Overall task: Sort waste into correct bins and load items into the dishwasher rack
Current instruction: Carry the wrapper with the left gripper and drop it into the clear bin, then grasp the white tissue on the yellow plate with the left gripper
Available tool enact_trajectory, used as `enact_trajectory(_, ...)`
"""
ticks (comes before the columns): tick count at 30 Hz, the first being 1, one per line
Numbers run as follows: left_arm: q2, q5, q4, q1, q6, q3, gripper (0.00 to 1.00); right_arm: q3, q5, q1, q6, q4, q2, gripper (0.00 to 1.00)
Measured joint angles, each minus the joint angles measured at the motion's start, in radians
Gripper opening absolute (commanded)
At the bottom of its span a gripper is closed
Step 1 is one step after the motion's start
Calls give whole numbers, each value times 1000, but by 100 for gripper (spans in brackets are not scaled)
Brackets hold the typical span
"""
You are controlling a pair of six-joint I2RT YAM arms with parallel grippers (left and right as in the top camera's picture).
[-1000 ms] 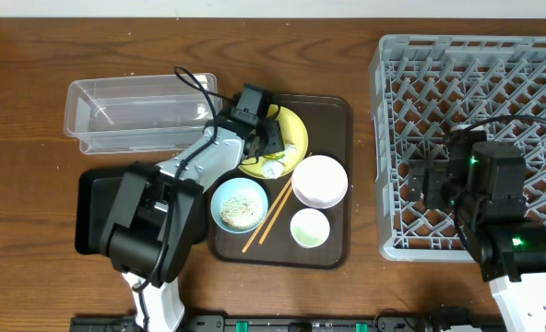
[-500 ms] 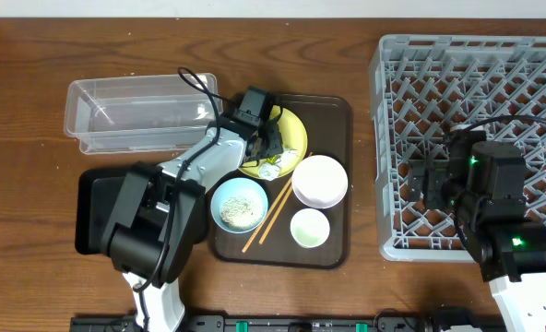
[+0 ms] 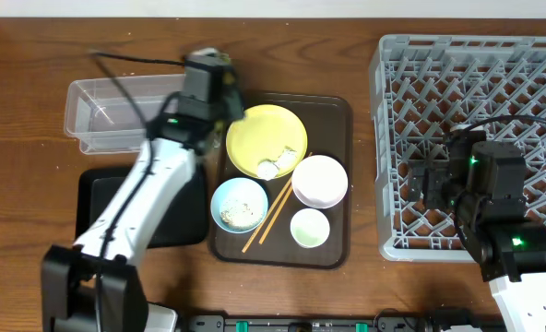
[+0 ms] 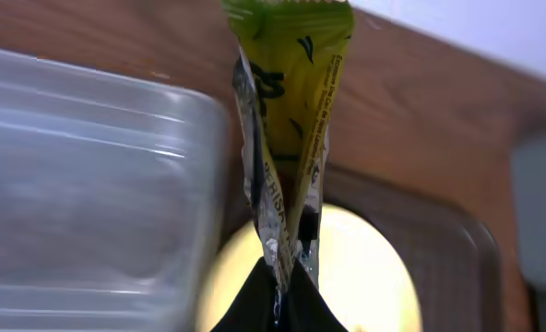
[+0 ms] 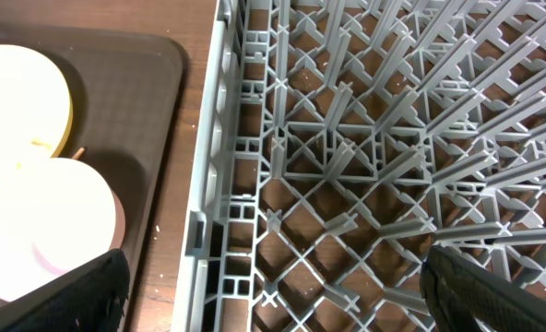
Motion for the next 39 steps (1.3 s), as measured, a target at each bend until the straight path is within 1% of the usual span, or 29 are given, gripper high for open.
enact_trajectory(4, 24, -15, -2, 110, -61, 0, 6, 0, 0, 0, 0, 0, 0, 99)
enact_trajectory(5, 31, -18, -2, 129, -73, 0, 8, 0, 0, 0, 0, 0, 0, 99)
enact_trajectory(6, 40, -20, -3, 147, -81, 0, 15, 0, 0, 0, 0, 0, 0, 99)
enact_trajectory(8, 60, -21, -3, 174, -90, 0, 38, 0, 0, 0, 0, 0, 0, 99)
enact_trajectory(10, 80, -21, -3, 188, -102, 0, 48, 0, 0, 0, 0, 0, 0, 99)
enact_trajectory(12, 100, -21, -4, 195, -107, 0, 51, 0, 0, 0, 0, 0, 0, 99)
enact_trajectory(14, 109, -22, -5, 195, -105, 0, 52, 0, 0, 0, 0, 0, 0, 99)
enact_trajectory(16, 105, -18, -4, 195, -93, 0, 55, 0, 0, 0, 0, 0, 0, 99)
enact_trajectory(18, 93, -8, -6, 195, -72, 0, 55, 0, 0, 0, 0, 0, 0, 99)
enact_trajectory(24, 4, 114, -103, 175, 11, 0, 56, 0, 0, 0, 0, 0, 0, 99)
enact_trajectory(27, -20, 190, -163, 124, 69, 0, 56, 0, 0, 0, 0, 0, 0, 99)
enact_trajectory(31, -16, 250, -233, 19, 189, -1, 56, 0, 0, 0, 0, 0, 0, 99)
enact_trajectory(34, -6, 270, -261, -63, 282, -1, 58, 0, 0, 0, 0, -1, 0, 99)
enact_trajectory(35, 2, 274, -267, -88, 310, -1, 61, 0, 0, 0, 0, -1, 0, 99)
enact_trajectory(36, 13, 277, -270, -112, 340, -1, 62, 0, 0, 0, 0, -1, 0, 99)
enact_trajectory(39, 51, 280, -270, -160, 385, -1, 63, 0, 0, 0, 0, -1, 0, 99)
